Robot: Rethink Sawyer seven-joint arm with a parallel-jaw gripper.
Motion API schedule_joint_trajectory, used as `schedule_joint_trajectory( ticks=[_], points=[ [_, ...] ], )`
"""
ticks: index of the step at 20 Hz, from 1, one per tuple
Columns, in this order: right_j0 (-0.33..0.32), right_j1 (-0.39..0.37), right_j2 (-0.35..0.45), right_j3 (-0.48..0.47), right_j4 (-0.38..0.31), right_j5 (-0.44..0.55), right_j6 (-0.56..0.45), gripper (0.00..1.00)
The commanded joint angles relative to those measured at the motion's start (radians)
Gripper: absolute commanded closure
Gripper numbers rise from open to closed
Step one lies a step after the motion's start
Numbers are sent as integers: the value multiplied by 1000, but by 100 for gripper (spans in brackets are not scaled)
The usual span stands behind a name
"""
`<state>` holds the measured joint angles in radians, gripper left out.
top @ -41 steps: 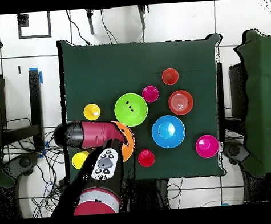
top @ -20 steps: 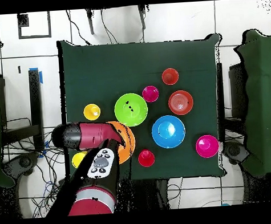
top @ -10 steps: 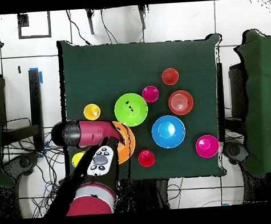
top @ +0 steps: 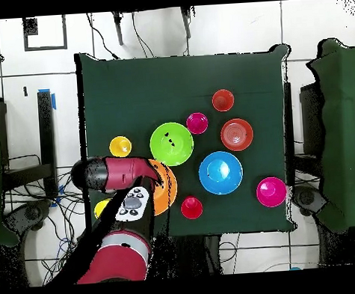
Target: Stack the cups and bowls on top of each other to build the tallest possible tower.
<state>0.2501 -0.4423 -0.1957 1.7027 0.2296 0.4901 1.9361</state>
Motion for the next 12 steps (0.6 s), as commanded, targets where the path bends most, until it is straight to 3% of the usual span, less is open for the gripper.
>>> schedule_joint_trajectory(
  ticks=[1, 12],
  points=[
    [1, 51, 60, -42, 20, -33, 179, 0],
    [-5, 57, 65, -30, 17, -57, 171, 0]
  ],
)
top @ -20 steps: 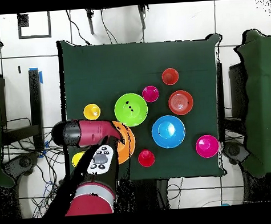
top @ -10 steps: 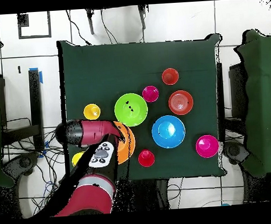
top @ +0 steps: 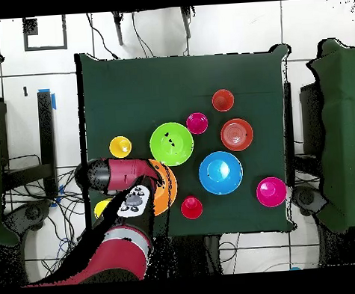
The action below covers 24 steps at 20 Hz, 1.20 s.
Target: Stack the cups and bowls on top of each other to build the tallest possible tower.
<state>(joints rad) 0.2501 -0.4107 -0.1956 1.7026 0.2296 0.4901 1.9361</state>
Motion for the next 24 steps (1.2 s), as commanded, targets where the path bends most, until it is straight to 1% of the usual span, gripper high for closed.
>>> schedule_joint_trajectory(
  ticks=[1, 6, 9, 12, 15, 20, 24],
  points=[
    [-2, 30, 62, -33, 17, -61, 174, 0],
    [13, 33, 49, -39, 21, -51, 191, 0],
    [9, 37, 58, -26, 18, -71, 186, 0],
    [12, 41, 54, -28, 16, -69, 186, 0],
    [38, 44, 28, -46, 17, -39, 205, 0],
    [30, 62, 43, -42, 26, -68, 202, 0],
    [29, 65, 42, -36, 31, -69, 207, 0]
  ],
)
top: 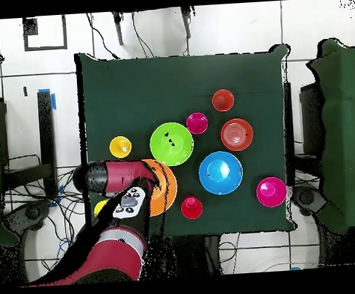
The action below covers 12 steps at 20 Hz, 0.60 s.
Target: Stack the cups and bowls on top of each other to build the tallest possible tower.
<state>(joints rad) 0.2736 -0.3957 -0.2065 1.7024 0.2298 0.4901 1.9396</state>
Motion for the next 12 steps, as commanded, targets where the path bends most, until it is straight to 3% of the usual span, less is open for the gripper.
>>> schedule_joint_trajectory(
  ticks=[1, 12],
  points=[
    [5, 50, 56, -33, 33, -72, 206, 0],
    [-2, 60, 66, -28, 37, -82, 221, 0]
  ],
)
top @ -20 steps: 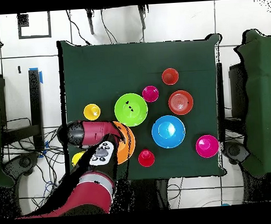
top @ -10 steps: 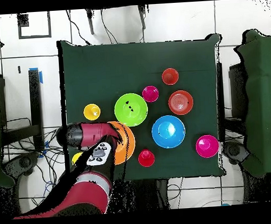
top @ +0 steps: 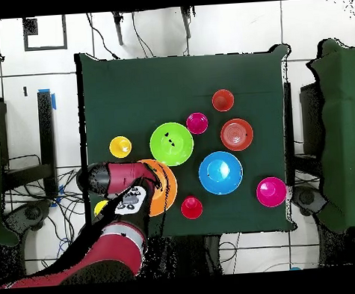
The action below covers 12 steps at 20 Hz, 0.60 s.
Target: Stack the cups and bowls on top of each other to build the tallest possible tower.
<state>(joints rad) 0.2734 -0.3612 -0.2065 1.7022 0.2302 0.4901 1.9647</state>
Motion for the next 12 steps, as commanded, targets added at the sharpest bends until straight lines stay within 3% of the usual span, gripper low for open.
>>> schedule_joint_trajectory(
  ticks=[1, 12],
  points=[
    [-4, 25, 67, -28, 35, -83, 195, 0],
    [-9, 22, 73, -28, 26, -81, 199, 0]
  ],
)
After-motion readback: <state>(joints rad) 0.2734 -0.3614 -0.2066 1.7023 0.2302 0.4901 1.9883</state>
